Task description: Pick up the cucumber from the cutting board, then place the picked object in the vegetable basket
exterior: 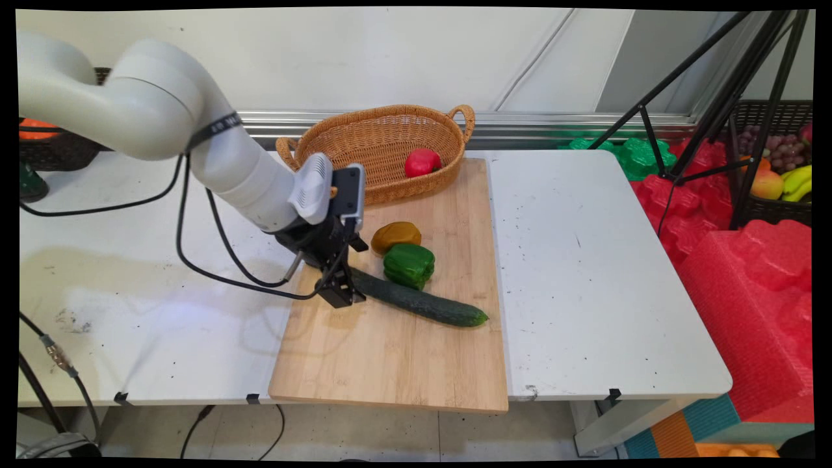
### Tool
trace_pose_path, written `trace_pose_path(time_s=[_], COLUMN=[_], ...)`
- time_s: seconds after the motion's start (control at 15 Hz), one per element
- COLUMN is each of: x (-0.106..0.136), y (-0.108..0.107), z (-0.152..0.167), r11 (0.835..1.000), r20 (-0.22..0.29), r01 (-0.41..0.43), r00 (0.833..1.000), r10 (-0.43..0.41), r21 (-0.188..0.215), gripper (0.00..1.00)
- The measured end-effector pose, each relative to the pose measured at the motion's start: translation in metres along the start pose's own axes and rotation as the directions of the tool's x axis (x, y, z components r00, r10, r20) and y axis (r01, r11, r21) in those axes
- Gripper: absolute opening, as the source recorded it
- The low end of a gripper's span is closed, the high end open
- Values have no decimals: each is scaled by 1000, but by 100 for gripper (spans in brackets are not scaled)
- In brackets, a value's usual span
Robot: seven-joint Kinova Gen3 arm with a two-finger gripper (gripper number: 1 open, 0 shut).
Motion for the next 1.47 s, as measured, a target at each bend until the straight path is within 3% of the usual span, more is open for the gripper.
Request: trace_pose_path(time_s=[0.27,0.8,0.87,1.47], x=[1,3,4,5], y=[-5,-8,-8,0], z=[27,45,45,28], r11=[999,998,997,988], r20=[24,25,21,9], r01=[-19,-43,-50,-141], r00=[1000,999,998,990], r10=[19,44,51,142], r21=[-36,-53,-53,-60], gripper=[100,100,0,0])
